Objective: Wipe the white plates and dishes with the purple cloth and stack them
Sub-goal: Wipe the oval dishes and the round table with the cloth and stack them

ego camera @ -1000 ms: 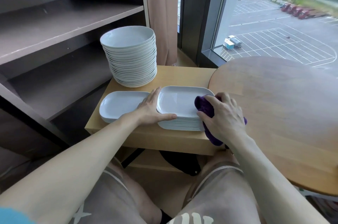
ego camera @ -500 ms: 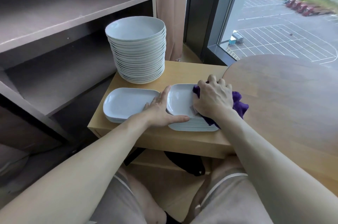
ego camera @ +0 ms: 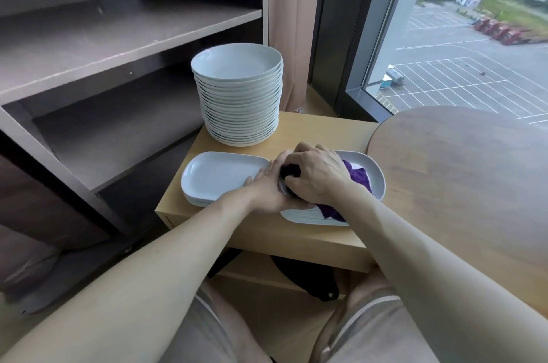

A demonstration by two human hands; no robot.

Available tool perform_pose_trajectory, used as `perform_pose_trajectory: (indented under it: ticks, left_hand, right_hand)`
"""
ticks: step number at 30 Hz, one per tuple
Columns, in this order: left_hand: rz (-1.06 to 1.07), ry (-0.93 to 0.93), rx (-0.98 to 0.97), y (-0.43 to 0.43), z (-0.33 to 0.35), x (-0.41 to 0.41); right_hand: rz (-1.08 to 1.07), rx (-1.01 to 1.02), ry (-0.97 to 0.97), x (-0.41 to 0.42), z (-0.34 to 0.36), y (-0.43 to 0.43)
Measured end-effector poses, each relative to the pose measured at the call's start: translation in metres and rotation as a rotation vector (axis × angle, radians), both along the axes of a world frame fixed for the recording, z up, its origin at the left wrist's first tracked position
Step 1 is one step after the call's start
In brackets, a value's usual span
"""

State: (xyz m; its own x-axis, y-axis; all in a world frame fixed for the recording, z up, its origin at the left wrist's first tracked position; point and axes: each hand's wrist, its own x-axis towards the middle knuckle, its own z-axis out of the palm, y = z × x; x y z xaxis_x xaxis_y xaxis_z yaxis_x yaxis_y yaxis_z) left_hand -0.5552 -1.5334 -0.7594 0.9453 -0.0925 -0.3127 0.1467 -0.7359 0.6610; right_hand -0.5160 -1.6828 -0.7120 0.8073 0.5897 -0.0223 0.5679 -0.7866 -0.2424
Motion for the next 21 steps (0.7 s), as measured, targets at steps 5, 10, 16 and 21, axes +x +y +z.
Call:
perform_pose_trajectory:
  ticks: [5, 10, 16, 21]
  left_hand:
    - [-0.039, 0.091, 0.036, 0.005, 0.009, -0.003]
    - [-0.027, 0.128, 0.042, 0.003, 0.011, -0.004]
    - [-0.008, 0.122, 0.025, 0.005, 0.010, -0.005]
    - [-0.002, 0.113, 0.019, 0.006, 0.008, -0.003]
  right_hand:
    - [0.014, 0.011, 0.075, -0.007, 0.003, -0.008]
    - [-0.046, 0.000, 0.091, -0.016, 0.004, -0.014]
    - [-0.147, -0.002, 0.080, -0.022, 0.005, -0.030]
    - [-0.207, -0.022, 0.041, -0.026, 0.005, -0.042]
